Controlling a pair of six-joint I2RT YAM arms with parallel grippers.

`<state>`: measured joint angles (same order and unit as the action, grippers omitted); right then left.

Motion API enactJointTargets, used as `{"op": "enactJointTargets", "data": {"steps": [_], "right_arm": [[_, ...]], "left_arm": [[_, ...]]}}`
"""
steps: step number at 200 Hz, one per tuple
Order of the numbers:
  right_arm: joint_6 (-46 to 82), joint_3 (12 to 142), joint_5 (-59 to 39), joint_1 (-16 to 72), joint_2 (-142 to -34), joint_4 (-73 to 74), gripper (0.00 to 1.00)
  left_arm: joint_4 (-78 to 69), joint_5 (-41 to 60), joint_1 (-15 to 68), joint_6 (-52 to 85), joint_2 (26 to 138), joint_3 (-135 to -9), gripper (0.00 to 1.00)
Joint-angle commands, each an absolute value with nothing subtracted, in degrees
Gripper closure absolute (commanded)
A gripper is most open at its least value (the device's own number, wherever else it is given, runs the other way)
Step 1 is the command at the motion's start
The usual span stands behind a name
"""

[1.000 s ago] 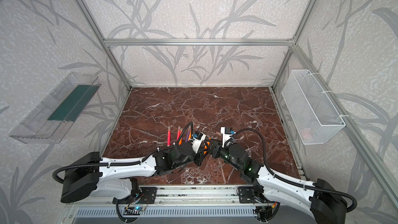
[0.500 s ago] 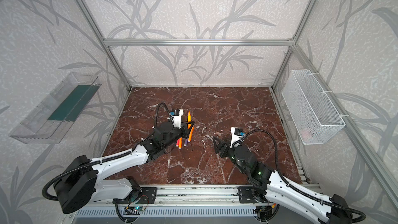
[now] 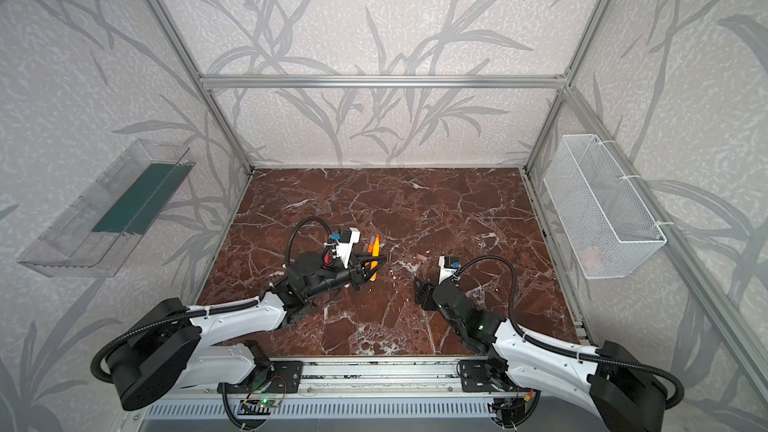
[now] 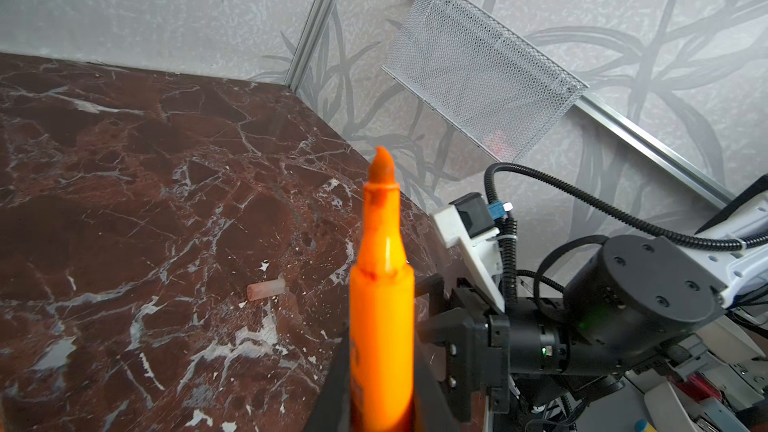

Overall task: Insert the pens into the pen caps
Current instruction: 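Move the right gripper away toward the loose pale pink cap on the table, then swing the right gripper out over the table toward the pale pink cap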

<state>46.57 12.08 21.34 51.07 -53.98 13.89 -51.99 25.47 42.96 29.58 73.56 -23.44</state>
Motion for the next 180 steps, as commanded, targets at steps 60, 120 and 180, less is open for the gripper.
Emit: {"op": "enactJointTargets", "data": {"steps": [60,120,180], "right_arm": [[49.4,15.4,14.8,47.5,-70.9,29.5,0.24],[50.1,19.3,13.4,46.0,-81.9,35.1,0.26],[49.9,20.6,13.6,41.3,-87.6,37.8,0.26]], "left_arm": [[-56.1,29.2,42.9,28.2,70.5,-21.3,1.0],[-56.3,30.1,43.0,26.5,69.7,-20.1,1.0],[-57.0,31.7,43.0,25.2,69.1,-19.2,1.0]]}}
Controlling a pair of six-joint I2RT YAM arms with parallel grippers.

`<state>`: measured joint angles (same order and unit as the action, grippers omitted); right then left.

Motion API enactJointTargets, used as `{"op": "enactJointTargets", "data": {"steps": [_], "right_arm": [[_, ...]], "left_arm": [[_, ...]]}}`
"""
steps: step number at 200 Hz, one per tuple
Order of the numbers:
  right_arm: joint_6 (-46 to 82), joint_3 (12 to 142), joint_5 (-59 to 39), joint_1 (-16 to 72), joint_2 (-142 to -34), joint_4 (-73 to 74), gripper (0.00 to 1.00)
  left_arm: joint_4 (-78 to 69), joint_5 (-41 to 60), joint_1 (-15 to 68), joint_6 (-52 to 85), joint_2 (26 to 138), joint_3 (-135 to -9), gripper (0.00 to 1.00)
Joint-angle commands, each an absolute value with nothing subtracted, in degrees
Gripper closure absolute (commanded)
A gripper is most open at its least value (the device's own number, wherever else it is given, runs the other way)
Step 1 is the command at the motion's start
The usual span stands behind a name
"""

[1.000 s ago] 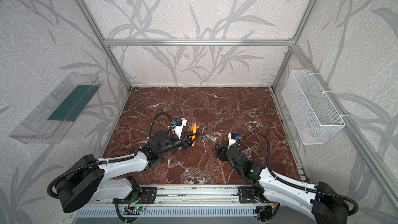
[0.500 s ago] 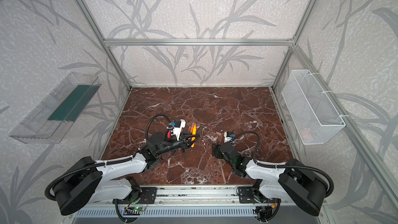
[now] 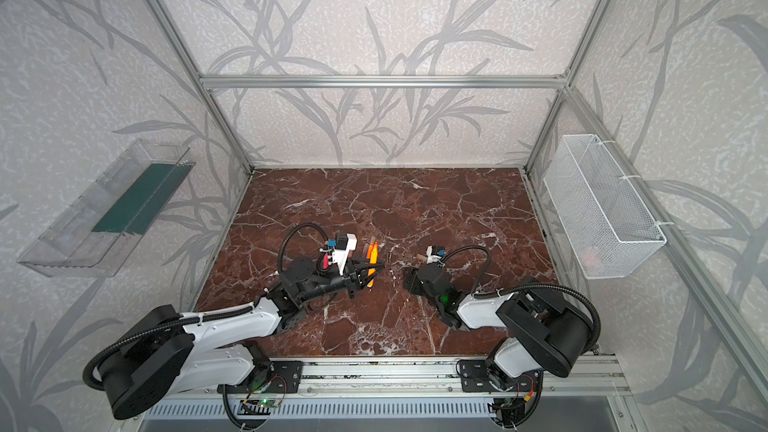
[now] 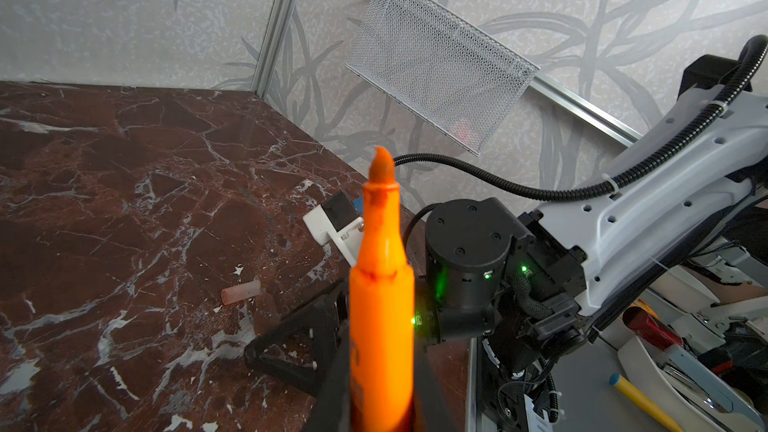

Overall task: Insert the pens into the pen caps
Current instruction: 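Swing the right gripper out over the table toward the pale pink cap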

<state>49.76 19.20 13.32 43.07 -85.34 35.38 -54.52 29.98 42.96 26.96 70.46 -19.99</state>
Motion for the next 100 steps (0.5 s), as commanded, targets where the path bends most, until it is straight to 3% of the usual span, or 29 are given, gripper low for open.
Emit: {"op": "enactJointTargets", "data": {"steps": [1,49,100], "right_arm": [[50.0,20.7,13.5,41.2,-87.8,37.9,0.26],[51.0,23.7,6.3,36.7,-95.7,44.9,0.29],[48.0,32.9,5.0,36.3,-100.5,36.9,0.29]], "left_arm": [[-57.0,31.7,42.9,25.2,69.1,-19.2,1.0],[-55.7,30.8,42.9,24.4,68.7,-19.2,1.0],[-54.4,30.6,42.9,22.7,69.0,-19.3,1.0]]}}
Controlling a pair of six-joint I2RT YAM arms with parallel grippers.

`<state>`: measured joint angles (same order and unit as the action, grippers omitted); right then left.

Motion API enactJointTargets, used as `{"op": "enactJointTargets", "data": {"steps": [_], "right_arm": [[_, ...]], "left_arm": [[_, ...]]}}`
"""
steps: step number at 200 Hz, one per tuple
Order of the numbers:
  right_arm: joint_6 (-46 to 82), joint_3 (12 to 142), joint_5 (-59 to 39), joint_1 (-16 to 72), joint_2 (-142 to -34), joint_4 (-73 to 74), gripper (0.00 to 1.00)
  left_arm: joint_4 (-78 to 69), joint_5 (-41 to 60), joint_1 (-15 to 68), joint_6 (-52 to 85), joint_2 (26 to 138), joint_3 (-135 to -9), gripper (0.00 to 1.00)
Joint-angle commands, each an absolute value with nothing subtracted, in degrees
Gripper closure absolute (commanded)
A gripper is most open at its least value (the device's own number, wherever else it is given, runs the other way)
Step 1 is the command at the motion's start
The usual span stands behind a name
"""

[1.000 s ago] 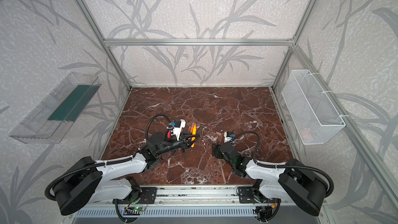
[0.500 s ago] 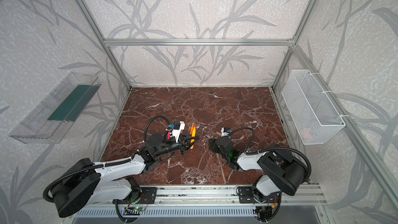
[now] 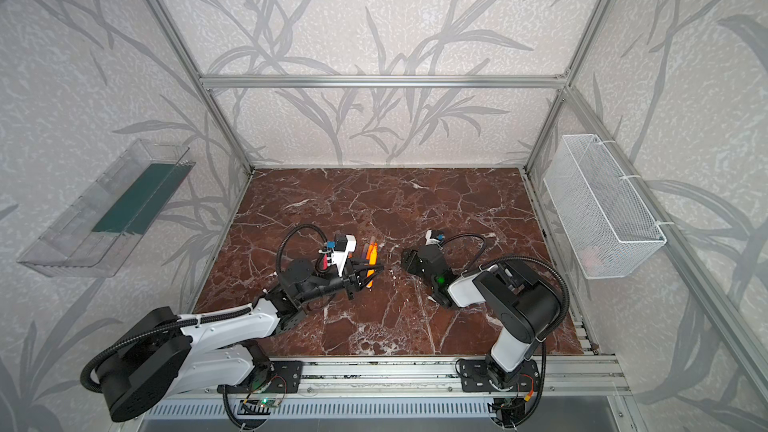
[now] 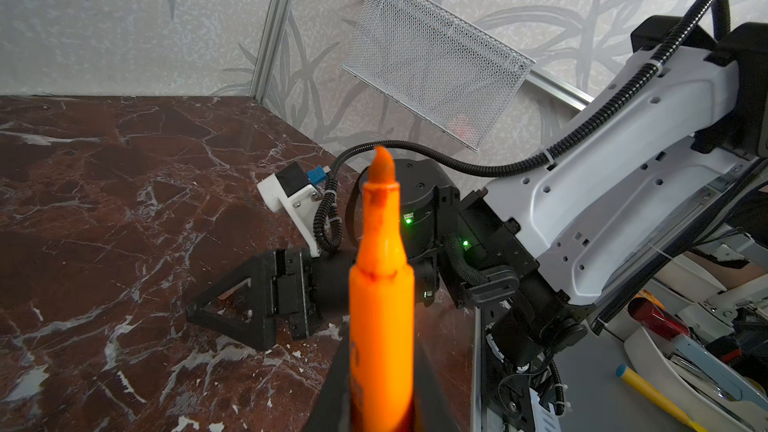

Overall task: Insert the pens into the pen caps
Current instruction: 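Swing the right gripper out over the table toward the pale pink cap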

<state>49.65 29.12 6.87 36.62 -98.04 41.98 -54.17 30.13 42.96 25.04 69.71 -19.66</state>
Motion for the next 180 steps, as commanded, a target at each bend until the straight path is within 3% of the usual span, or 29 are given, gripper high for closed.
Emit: {"op": "enactJointTargets", "data": {"steps": [1,55,180], "right_arm": [[47.9,33.1,5.0,36.4,-100.6,36.8,0.29],[44.6,40.4,4.9,36.2,-103.3,30.0,0.3],[43.6,36.1,10.9,32.4,-98.2,28.7,0.28]], "left_arm": [[-54.4,30.6,42.9,22.6,69.0,-19.3,1.0],[-53.4,30.5,42.9,21.5,68.1,-18.8,1.0],[-50.0,25.2,42.9,20.3,64.0,-17.3,1.0]]}}
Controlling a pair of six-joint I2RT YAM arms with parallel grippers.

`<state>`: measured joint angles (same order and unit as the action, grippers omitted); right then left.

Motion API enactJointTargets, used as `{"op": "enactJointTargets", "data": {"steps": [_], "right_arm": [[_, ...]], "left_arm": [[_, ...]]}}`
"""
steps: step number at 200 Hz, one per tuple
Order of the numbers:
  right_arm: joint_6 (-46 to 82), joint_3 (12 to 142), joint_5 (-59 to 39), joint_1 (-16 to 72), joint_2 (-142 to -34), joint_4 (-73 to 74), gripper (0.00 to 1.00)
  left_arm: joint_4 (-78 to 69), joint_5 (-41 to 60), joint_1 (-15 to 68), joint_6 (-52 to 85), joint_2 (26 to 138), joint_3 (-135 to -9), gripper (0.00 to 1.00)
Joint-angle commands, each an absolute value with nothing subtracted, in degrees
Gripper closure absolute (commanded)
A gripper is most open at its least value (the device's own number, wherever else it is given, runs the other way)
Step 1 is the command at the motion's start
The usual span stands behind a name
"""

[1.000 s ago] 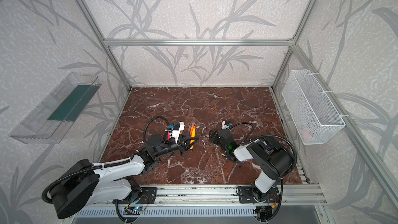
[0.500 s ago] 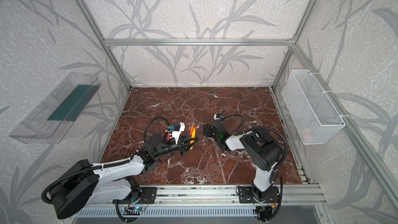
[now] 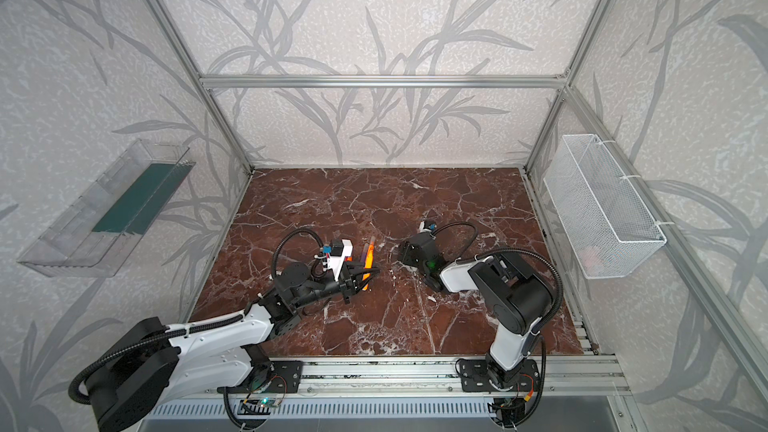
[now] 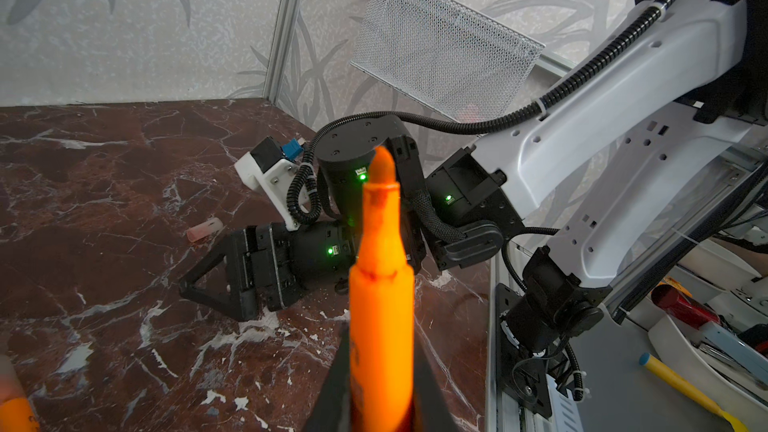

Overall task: Insert the pens into the pen caps
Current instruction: 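Swing the right gripper out over the table toward the pale pink cap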

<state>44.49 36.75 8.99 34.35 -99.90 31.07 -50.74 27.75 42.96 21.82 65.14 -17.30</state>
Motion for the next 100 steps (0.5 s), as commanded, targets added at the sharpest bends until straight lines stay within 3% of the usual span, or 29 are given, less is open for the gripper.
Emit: {"op": "enactJointTargets", "data": {"steps": [1,53,100], "right_arm": [[43.5,36.1,10.8,32.3,-98.2,28.7,0.28],[40.8,40.5,10.9,30.5,-99.8,27.1,0.28],[31.9,57.2,22.3,30.2,-104.6,9.4,0.23]], "left_arm": [[-49.9,25.1,42.9,20.3,64.0,-17.3,1.0],[-49.5,24.0,43.0,20.0,64.2,-17.4,1.0],[-49.3,23.6,42.9,19.6,64.4,-17.5,1.0]]}}
